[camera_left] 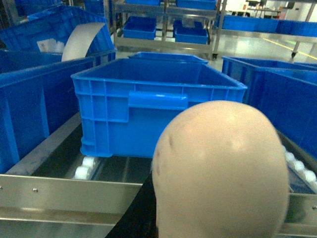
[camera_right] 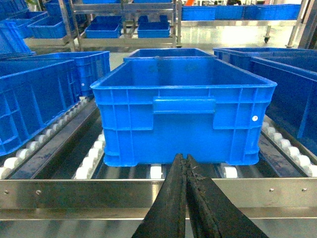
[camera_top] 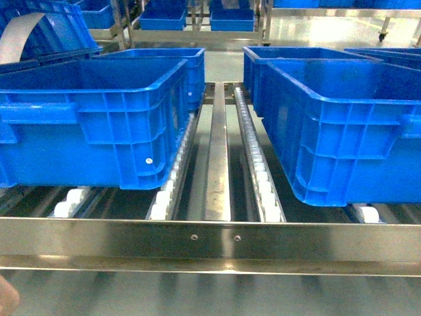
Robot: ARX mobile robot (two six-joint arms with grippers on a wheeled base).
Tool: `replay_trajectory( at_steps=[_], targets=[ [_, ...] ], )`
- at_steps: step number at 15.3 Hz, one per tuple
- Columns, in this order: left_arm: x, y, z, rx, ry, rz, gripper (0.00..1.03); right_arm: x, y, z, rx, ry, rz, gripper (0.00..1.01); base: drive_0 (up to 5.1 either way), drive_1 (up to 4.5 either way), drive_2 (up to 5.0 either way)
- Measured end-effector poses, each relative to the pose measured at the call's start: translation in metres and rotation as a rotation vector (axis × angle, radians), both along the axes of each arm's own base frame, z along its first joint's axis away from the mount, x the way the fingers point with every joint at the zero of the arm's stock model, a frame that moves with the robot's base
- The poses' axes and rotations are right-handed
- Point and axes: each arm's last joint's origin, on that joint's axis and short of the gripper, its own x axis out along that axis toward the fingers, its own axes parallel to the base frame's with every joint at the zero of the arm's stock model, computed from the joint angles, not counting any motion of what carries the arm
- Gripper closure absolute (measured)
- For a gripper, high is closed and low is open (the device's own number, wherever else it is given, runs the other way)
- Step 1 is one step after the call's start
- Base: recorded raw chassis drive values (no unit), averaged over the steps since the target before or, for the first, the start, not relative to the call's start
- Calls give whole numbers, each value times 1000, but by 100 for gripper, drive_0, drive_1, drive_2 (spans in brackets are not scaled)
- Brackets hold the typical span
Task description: Place part in tray to right shelf
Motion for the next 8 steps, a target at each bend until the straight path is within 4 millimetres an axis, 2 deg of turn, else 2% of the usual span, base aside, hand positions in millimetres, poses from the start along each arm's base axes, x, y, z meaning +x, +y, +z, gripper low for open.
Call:
replay_trajectory(
  at_steps=[7, 8],
  targets=[
    [0, 0, 0, 1, -3, 0, 88, 0, 0, 0, -1, 0, 0, 99, 0, 0, 0],
    [0, 0, 0, 1, -3, 0, 88, 0, 0, 0, 0, 0, 0, 87, 0, 0, 0]
  ],
)
